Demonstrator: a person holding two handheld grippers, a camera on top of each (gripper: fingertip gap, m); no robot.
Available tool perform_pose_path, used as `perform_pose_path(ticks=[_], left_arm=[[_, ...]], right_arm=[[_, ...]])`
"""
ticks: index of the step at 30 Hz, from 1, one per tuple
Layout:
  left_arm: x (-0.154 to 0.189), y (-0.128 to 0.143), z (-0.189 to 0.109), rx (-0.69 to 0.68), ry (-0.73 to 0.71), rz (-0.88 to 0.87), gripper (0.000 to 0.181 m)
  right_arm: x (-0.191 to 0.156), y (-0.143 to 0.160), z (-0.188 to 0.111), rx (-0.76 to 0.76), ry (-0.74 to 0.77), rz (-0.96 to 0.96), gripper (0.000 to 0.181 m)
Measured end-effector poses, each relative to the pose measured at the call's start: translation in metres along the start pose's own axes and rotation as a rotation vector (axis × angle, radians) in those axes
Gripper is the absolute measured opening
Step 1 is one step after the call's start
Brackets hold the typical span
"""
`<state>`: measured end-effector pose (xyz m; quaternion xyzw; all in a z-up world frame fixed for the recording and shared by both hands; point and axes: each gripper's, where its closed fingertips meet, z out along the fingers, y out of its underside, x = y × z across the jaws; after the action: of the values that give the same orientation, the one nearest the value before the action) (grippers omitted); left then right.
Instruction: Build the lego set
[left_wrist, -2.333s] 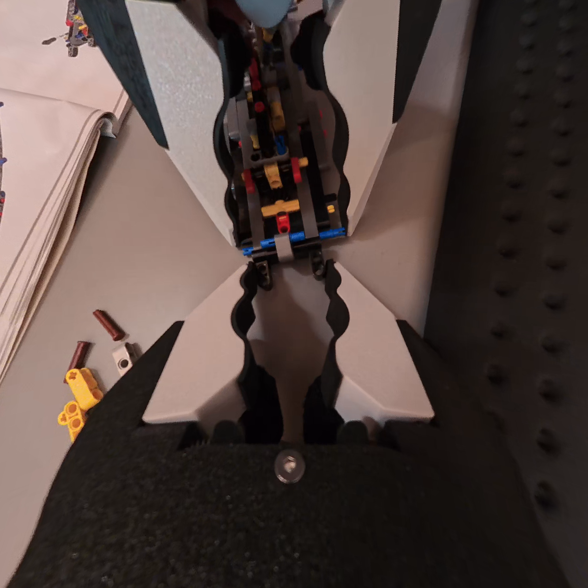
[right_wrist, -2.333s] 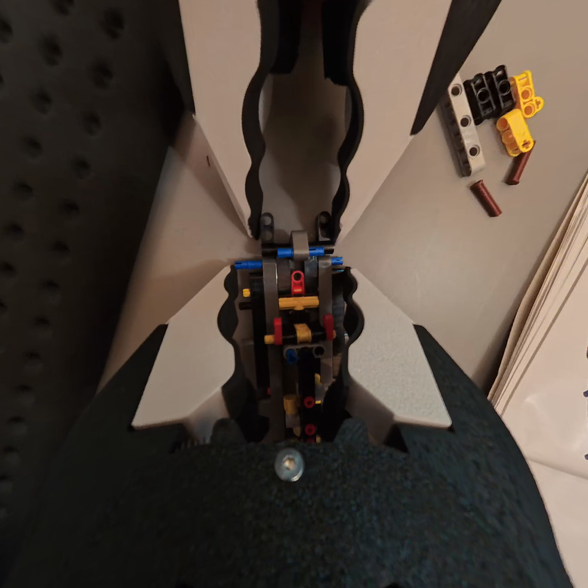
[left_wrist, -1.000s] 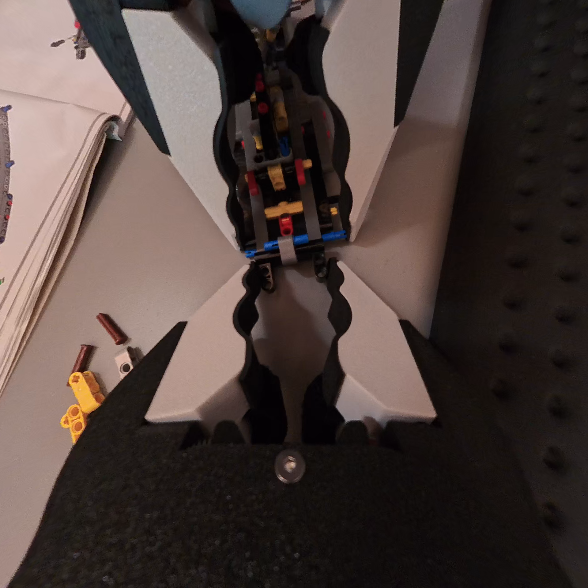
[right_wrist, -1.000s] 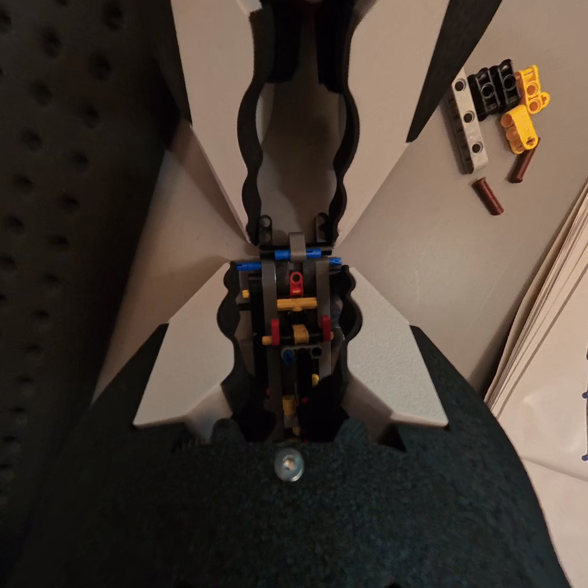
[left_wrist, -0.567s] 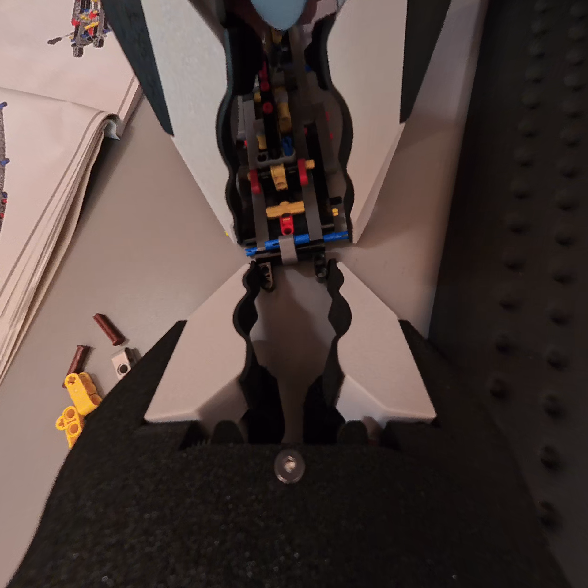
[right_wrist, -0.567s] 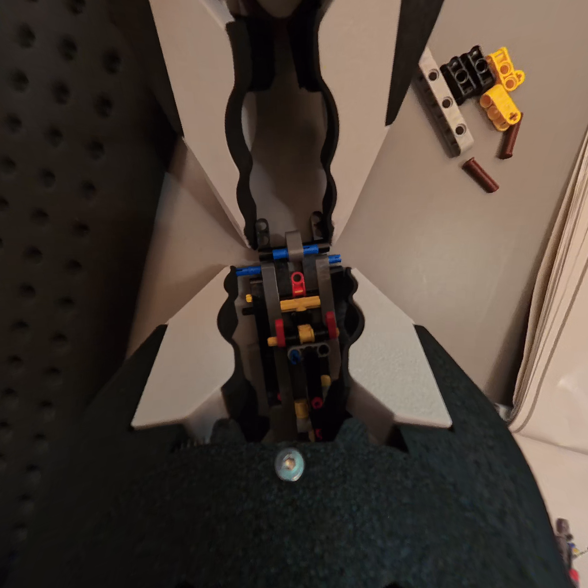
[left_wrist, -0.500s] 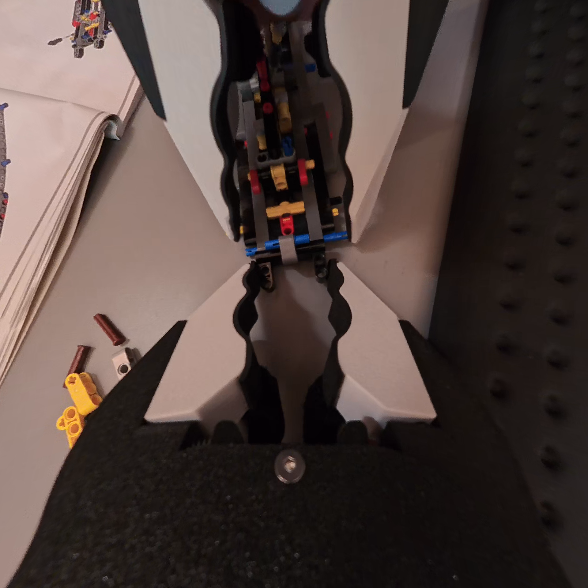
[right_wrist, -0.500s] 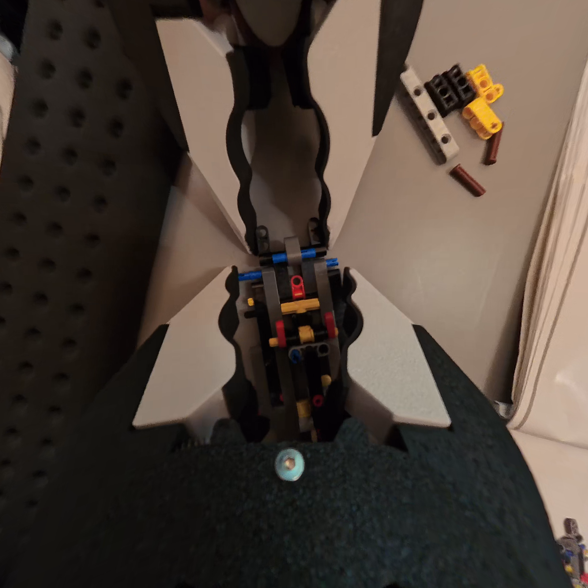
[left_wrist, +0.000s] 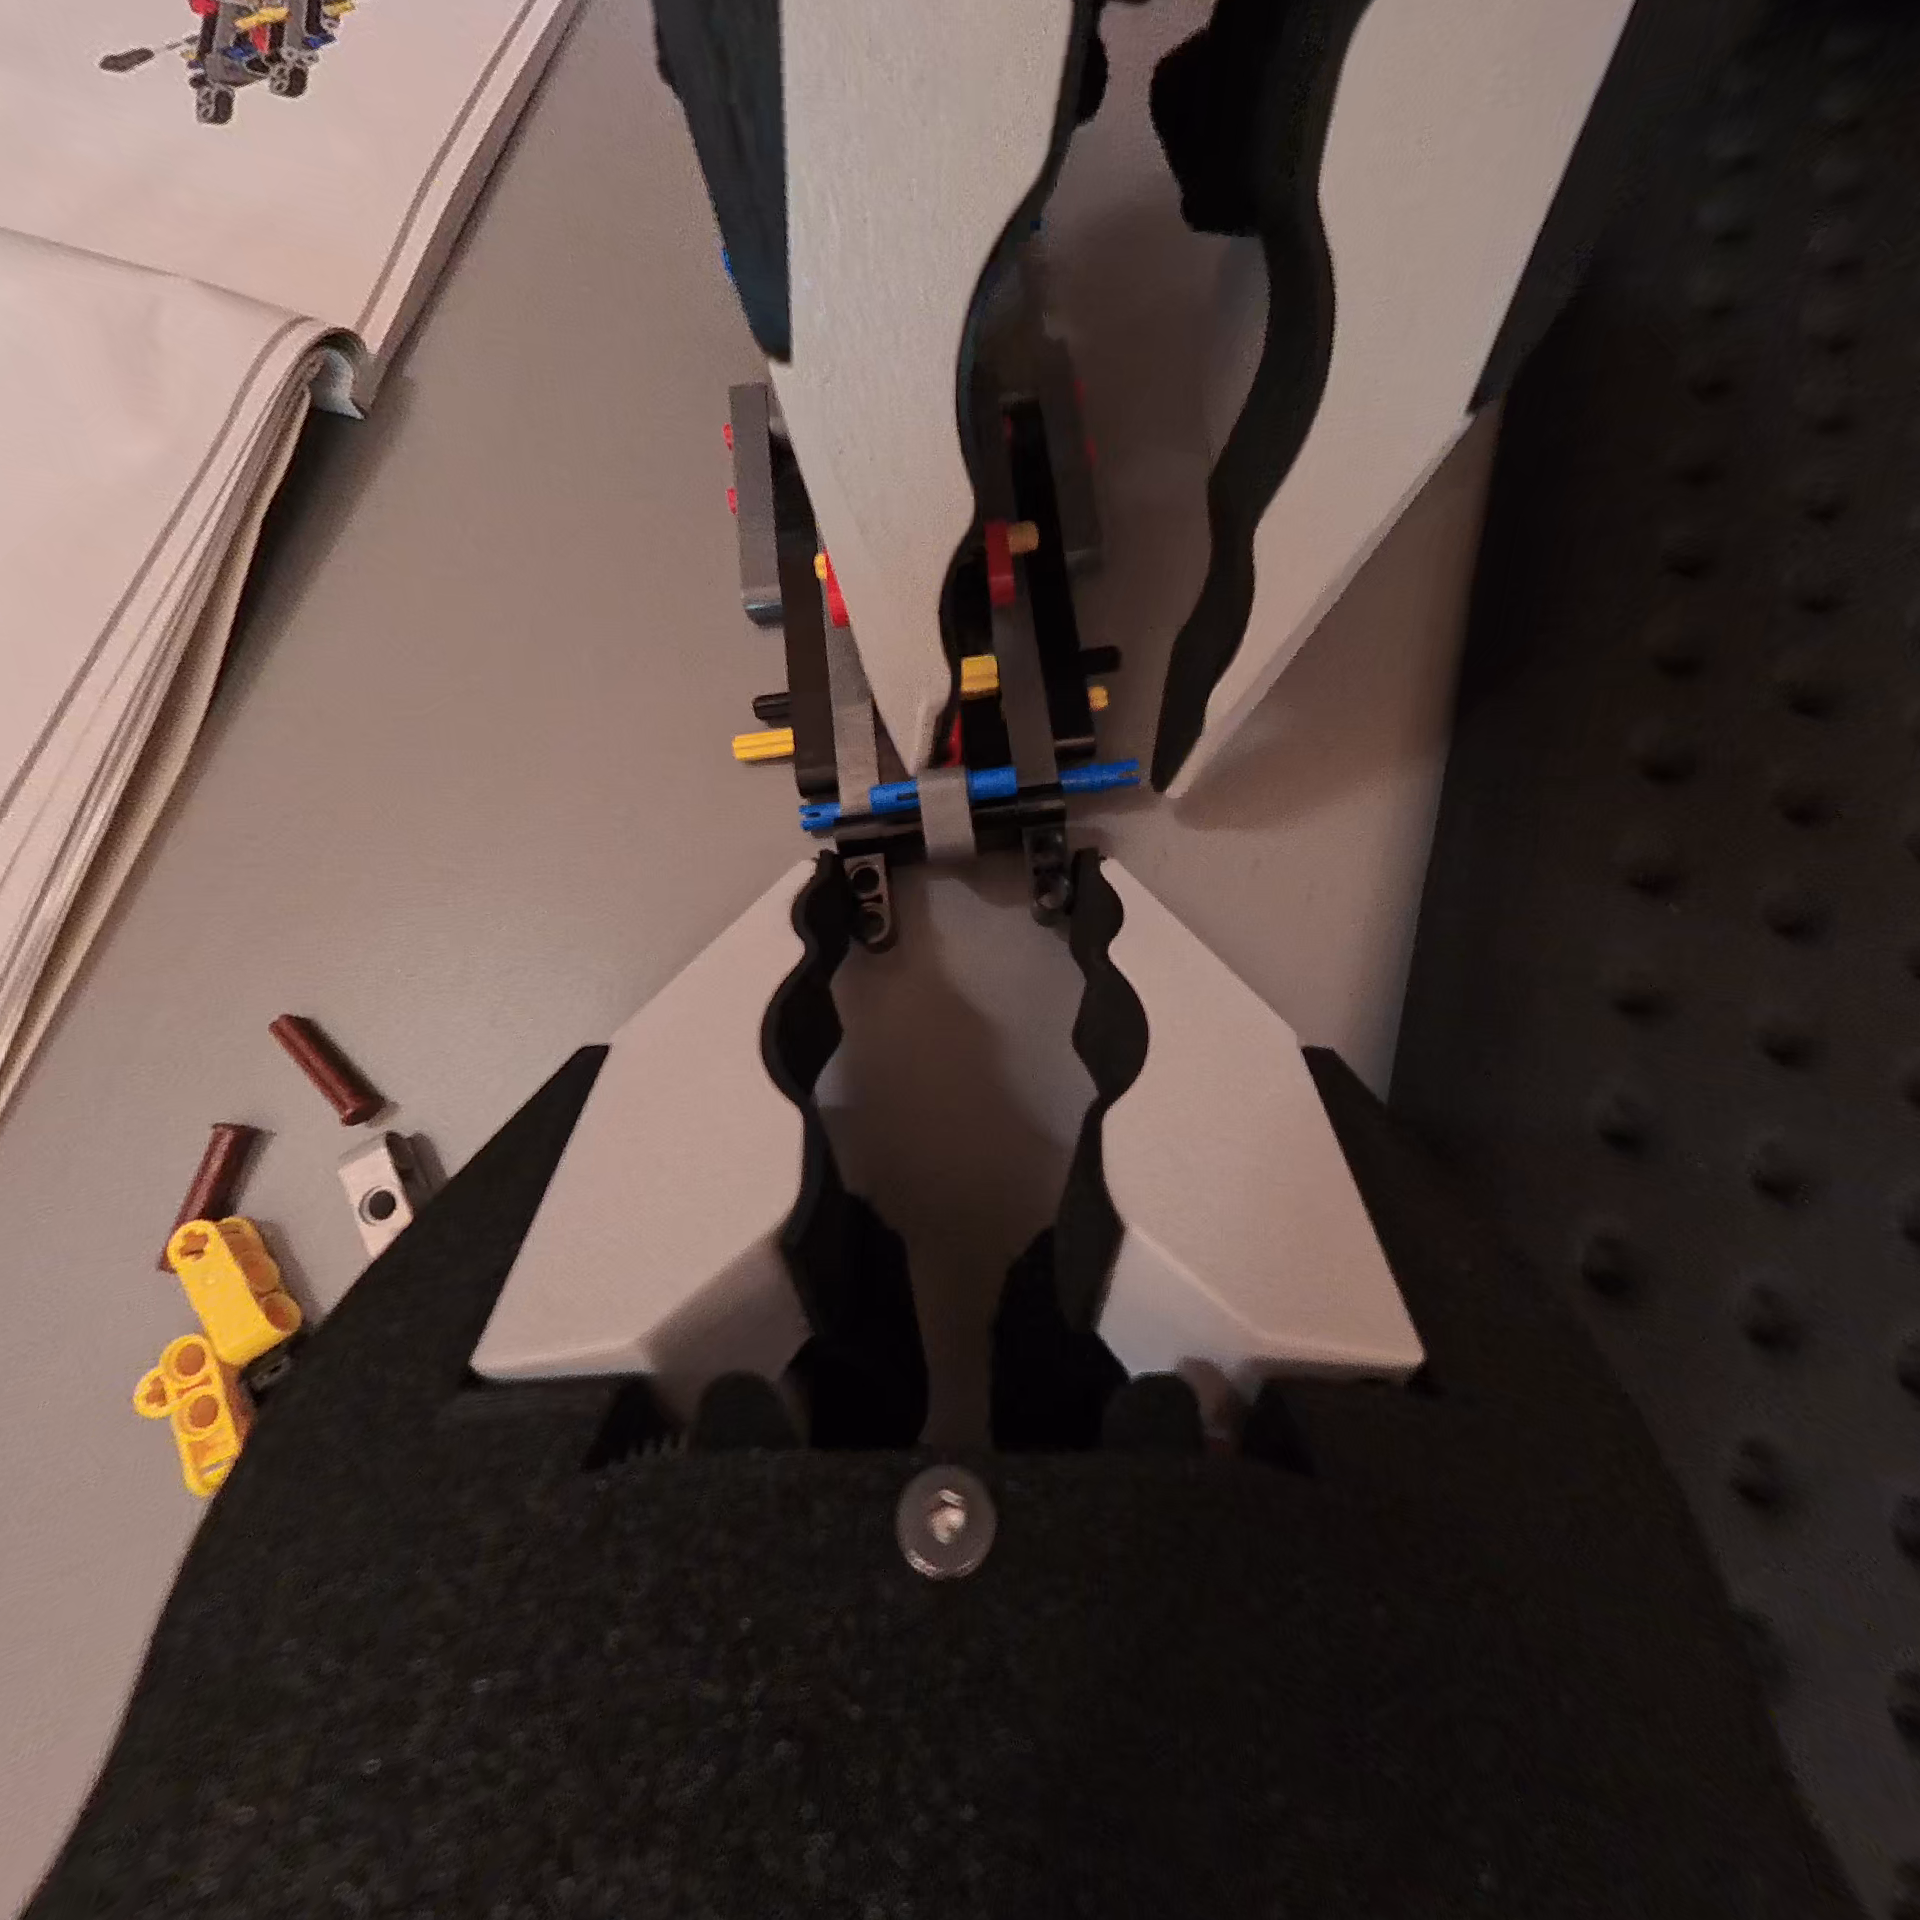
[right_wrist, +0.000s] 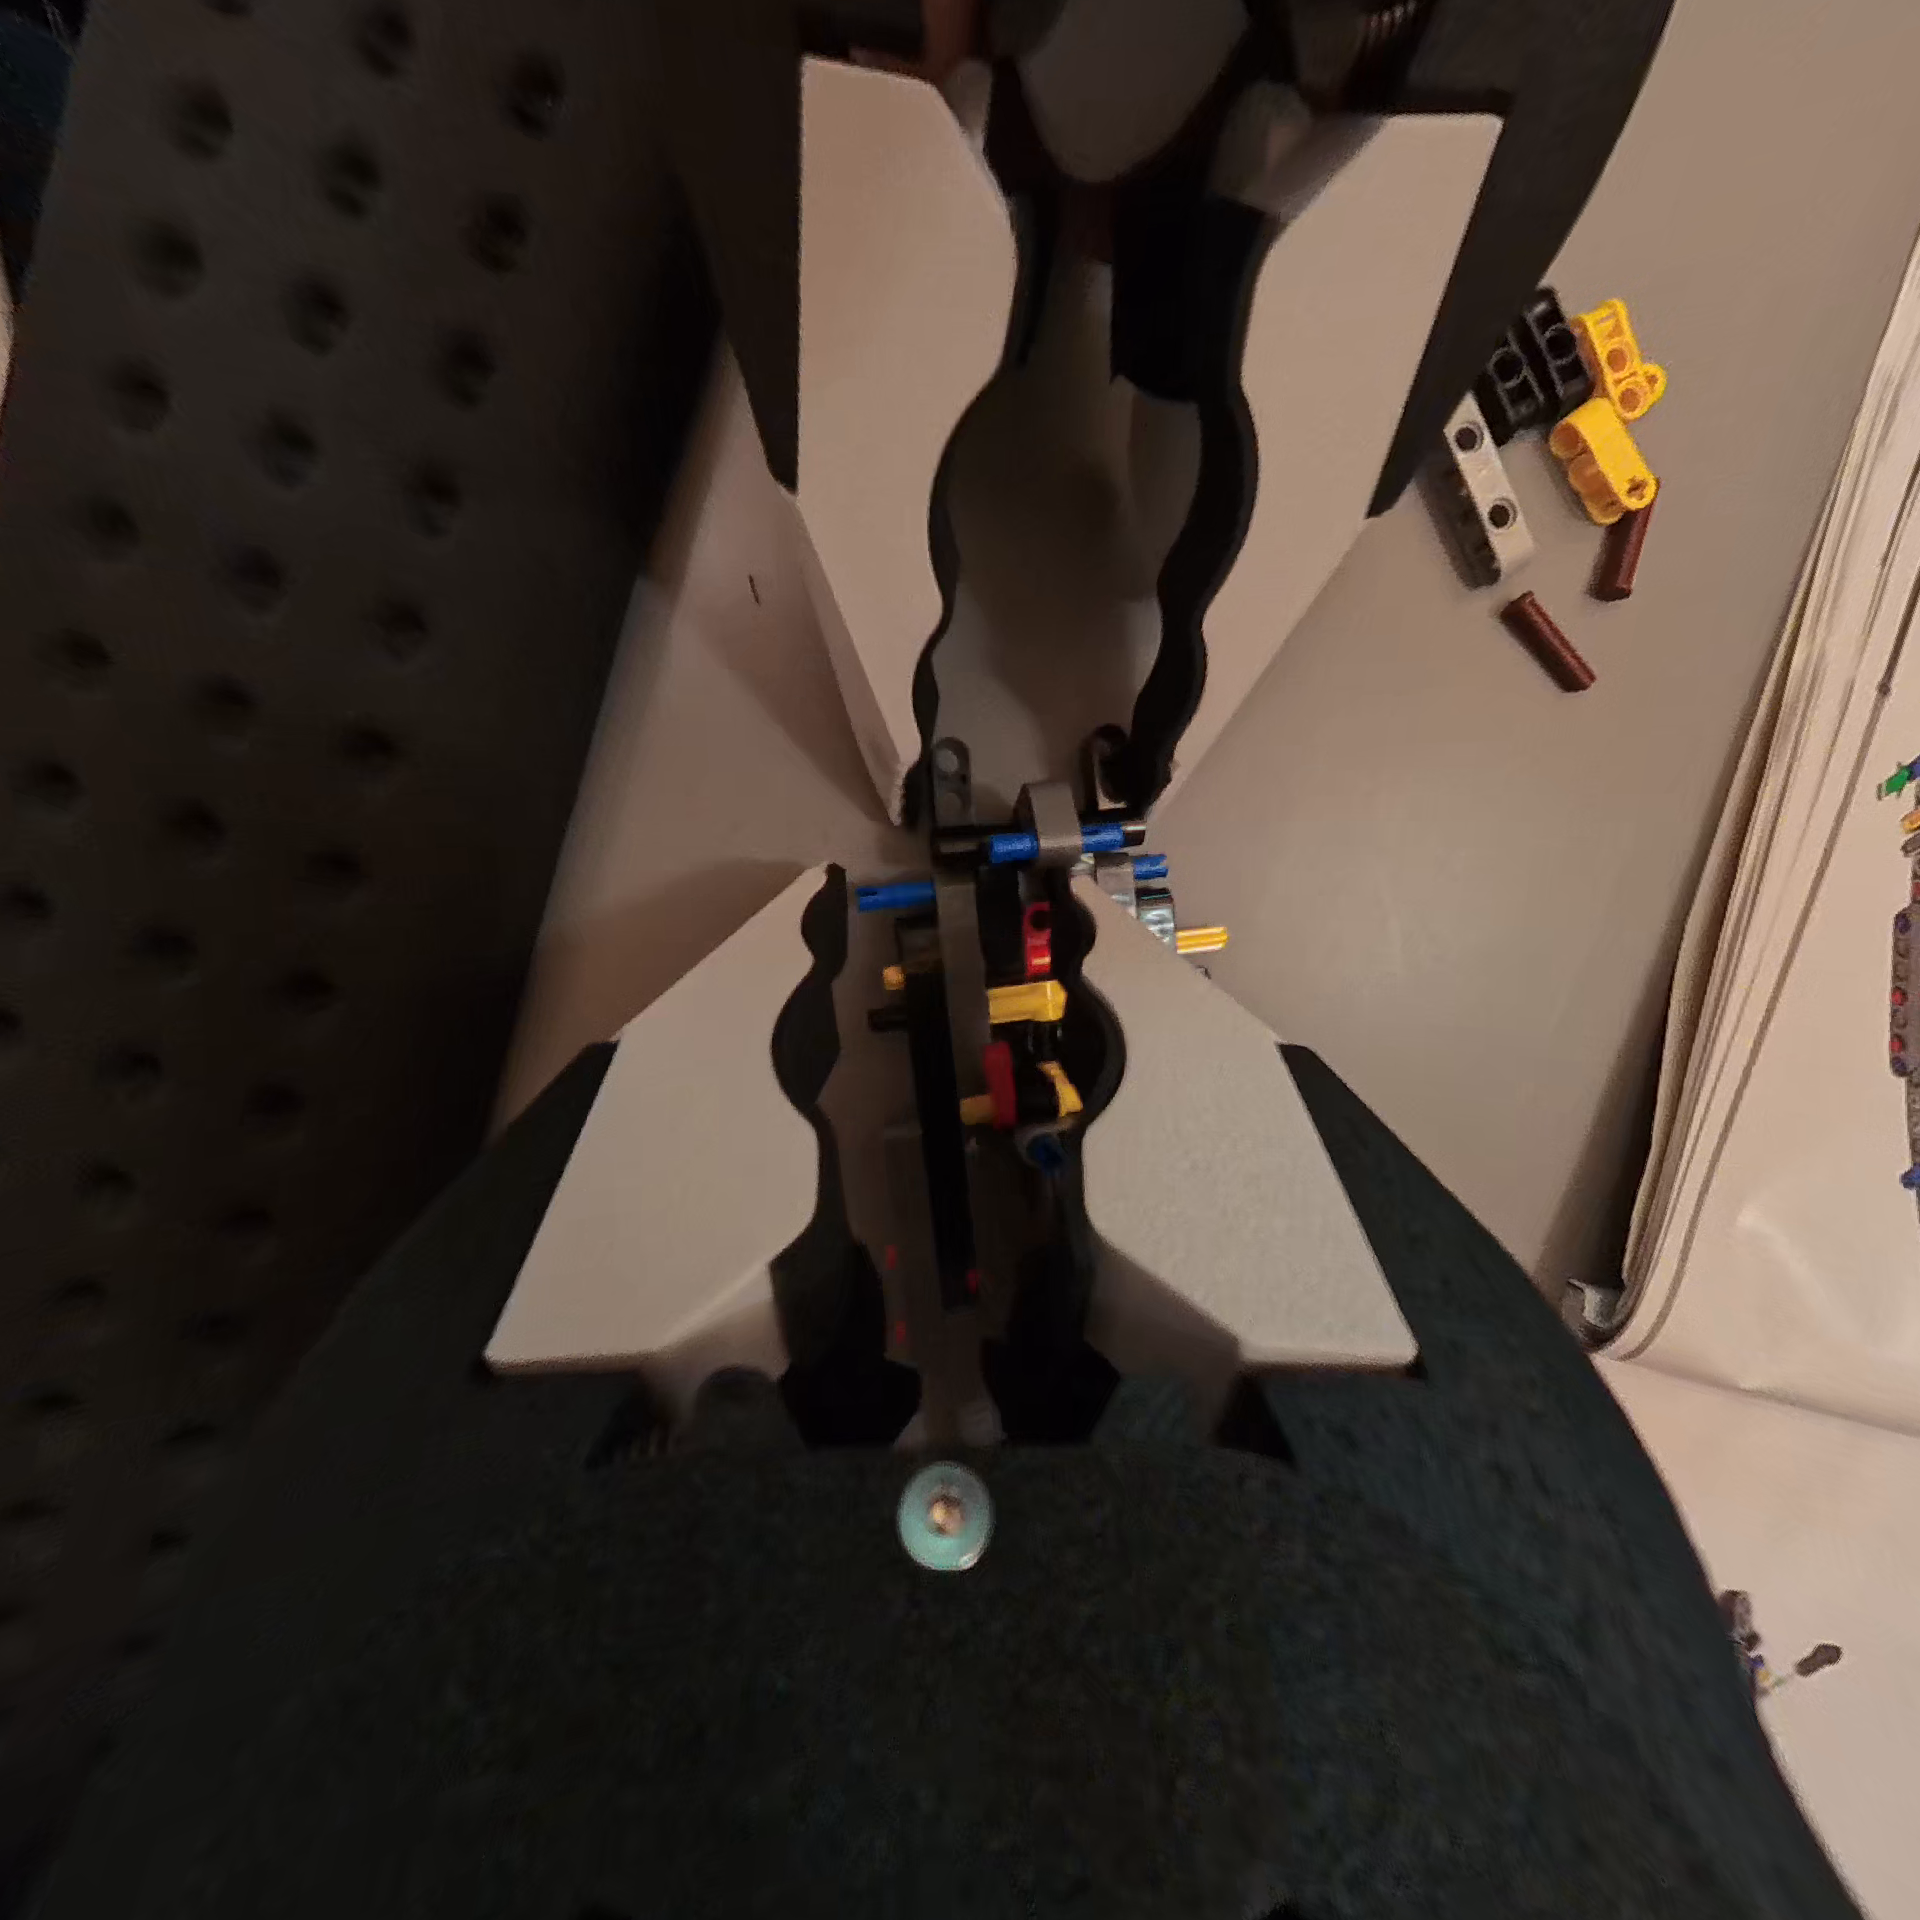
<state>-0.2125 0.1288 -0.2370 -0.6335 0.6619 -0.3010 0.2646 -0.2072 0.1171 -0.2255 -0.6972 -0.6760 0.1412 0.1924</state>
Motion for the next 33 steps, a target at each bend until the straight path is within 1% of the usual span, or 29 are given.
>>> perform_pose_path(ticks=[2, 5, 8, 10, 12, 15, 20, 27, 31, 33], left_arm=[[0.0, -0.0001, 0.0001, 0.0, 0.0, 0.0, 0.041], [0.0, -0.0001, 0.0001, 0.0, -0.002, 0.002, 0.041], [0.0001, 0.0, 0.0002, 0.0, -0.002, 0.002, 0.041], [0.0, 0.0, 0.0002, 0.0, -0.003, 0.003, 0.041], [0.0001, 0.0, 0.0002, 0.0, -0.003, 0.004, 0.041], [0.0, -0.0001, 0.0003, 0.0, -0.002, 0.001, 0.042], [0.0001, -0.0001, 0.0003, 0.0, -0.001, 0.001, 0.041], [0.0028, -0.0004, -0.0006, 0.005, 0.035, -0.016, 0.042], [0.0017, -0.0003, -0.0004, 0.004, 0.028, -0.018, 0.042], [0.0013, -0.0003, -0.0005, 0.005, 0.029, -0.021, 0.042]], right_arm=[[0.0043, 0.0025, 0.001, -0.022, 0.025, -0.005, 0.043], [0.0021, 0.0023, 0.0017, -0.017, 0.0, 0.005, 0.043], [0.0009, 0.0048, 0.0041, -0.032, 0.006, -0.018, 0.048], [0.0001, 0.0046, 0.0039, -0.032, 0.008, -0.024, 0.046], [-0.0029, 0.0021, 0.0028, -0.008, 0.008, -0.037, 0.041], [-0.0024, 0.0041, 0.0051, -0.006, 0.032, -0.061, 0.038], [-0.0006, 0.0044, 0.0055, -0.027, 0.029, -0.066, 0.035], [-0.0005, 0.0051, 0.0058, -0.028, 0.027, -0.081, 0.035], [-0.0009, 0.0048, 0.0072, -0.044, 0.082, -0.108, 0.033], [-0.0014, 0.0048, 0.0075, -0.048, 0.077, -0.062, 0.032]])
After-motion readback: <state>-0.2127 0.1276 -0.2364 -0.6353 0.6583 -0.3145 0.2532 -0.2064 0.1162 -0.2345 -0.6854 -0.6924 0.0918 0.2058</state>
